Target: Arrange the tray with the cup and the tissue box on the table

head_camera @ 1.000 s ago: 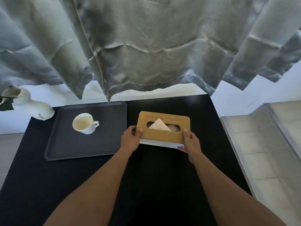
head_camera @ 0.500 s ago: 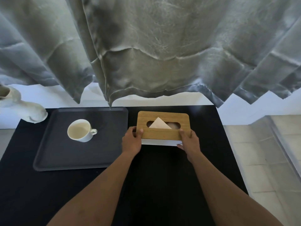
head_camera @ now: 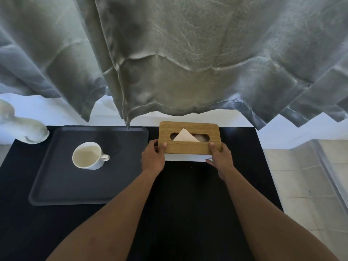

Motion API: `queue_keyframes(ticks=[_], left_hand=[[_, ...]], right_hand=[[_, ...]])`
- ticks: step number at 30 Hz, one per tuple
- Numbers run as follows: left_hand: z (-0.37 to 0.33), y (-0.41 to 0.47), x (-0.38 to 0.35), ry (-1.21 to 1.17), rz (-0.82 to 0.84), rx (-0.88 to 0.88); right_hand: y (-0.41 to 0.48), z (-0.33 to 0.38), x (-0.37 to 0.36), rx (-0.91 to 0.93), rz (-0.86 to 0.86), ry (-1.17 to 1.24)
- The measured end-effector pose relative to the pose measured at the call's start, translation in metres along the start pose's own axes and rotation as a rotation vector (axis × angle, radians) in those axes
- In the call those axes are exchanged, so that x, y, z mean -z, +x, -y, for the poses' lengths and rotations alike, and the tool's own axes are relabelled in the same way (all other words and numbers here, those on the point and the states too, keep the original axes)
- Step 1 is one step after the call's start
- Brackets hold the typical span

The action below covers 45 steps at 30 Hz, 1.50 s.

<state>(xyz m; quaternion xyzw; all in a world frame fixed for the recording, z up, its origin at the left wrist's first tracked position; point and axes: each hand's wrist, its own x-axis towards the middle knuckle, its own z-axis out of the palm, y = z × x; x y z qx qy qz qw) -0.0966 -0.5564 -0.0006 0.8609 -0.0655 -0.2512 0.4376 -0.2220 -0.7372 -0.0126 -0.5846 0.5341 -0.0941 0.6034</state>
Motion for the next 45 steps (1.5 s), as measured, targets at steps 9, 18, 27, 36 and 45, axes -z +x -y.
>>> queue_keyframes(ticks=[9,18,27,36,45], left_hand=[[-0.009,0.016,-0.001,-0.015,-0.007,0.037],[-0.013,0.026,0.0,-0.051,0.018,0.054],[-0.013,0.031,0.002,-0.057,0.046,0.048],[-0.011,0.031,0.004,-0.05,0.071,0.053],[-0.011,0.016,0.013,0.01,0.076,0.056]], right_hand=[[0.016,0.009,-0.008,0.051,0.027,-0.023],[0.024,0.019,-0.011,0.07,0.049,-0.067],[0.022,0.026,-0.012,0.045,0.048,-0.069],[0.018,0.026,-0.015,0.075,0.009,-0.135],[-0.002,0.036,-0.006,0.108,-0.051,-0.216]])
